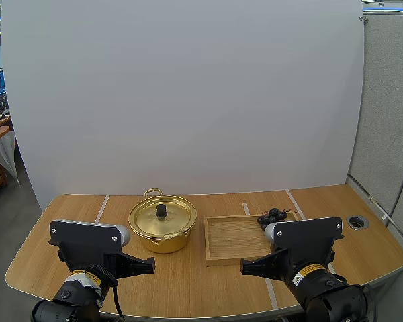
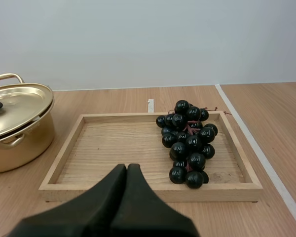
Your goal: Open the pot, put the pineapple inside, and close it
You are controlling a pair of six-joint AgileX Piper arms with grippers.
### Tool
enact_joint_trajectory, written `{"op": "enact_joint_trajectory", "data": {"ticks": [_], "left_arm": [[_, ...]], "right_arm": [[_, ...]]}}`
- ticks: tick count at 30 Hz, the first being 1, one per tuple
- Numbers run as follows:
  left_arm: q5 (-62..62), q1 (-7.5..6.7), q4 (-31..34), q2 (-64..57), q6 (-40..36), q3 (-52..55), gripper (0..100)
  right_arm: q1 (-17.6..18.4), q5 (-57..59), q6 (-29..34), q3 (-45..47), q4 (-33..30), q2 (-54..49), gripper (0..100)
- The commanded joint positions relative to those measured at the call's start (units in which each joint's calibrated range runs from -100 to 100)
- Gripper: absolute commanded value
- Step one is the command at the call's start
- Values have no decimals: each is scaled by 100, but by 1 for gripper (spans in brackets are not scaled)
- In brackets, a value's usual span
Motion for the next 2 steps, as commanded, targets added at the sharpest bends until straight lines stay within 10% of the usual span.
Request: {"op": "enact_joint_trajectory", "data": {"ticks": [1,2], "left_arm": [[-139,8,20,-20,-49,9,0],[-139,8,20,-20,-49,9,0]], "right_arm": [[-19,-16,-40,0,9,-34,0],[-19,-16,-40,0,9,-34,0]]}}
